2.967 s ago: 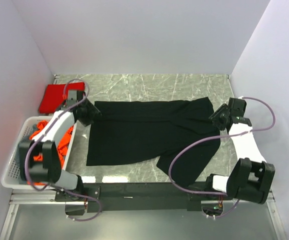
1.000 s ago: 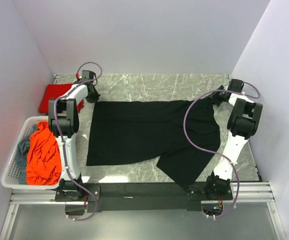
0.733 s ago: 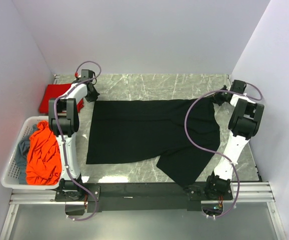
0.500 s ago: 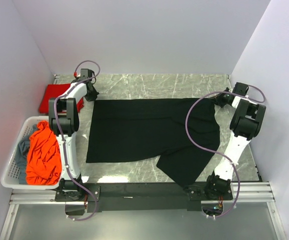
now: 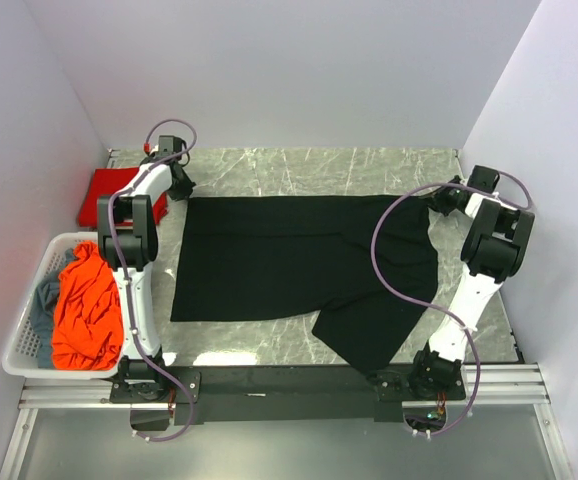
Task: Fold and stack the t-shirts
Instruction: Fold the tshirt
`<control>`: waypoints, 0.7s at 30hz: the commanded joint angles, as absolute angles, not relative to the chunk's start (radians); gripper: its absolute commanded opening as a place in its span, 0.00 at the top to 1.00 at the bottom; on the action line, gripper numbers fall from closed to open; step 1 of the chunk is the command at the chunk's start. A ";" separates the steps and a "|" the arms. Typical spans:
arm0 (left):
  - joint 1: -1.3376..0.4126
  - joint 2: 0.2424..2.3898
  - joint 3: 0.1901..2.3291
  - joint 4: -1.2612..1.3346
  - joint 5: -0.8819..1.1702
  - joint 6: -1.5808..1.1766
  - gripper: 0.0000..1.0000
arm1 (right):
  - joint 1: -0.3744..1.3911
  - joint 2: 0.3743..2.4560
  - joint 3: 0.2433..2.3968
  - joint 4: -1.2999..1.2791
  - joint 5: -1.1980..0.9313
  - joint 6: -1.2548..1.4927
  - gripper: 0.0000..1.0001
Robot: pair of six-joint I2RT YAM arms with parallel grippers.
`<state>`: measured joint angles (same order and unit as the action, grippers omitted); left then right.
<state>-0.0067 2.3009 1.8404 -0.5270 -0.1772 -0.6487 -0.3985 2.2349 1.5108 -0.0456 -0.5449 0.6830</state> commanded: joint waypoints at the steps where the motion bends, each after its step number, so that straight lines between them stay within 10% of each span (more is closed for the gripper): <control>1: 0.023 2.296 1.827 -0.532 -0.213 -0.635 0.84 | -0.420 2.145 1.529 -0.015 -0.492 0.677 0.78; 9: 0.023 2.234 1.822 -0.526 -0.209 -0.627 0.59 | -0.391 2.073 1.554 -0.115 -0.442 0.603 0.51; 21: -0.028 1.985 1.756 -0.584 -0.212 -0.620 0.03 | -0.246 1.774 1.431 -0.326 -0.220 0.434 0.43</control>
<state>0.0051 2.1147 1.7596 -0.5613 -0.1894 -0.6281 -0.3050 1.8877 1.4651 -0.2432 -0.3141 0.5083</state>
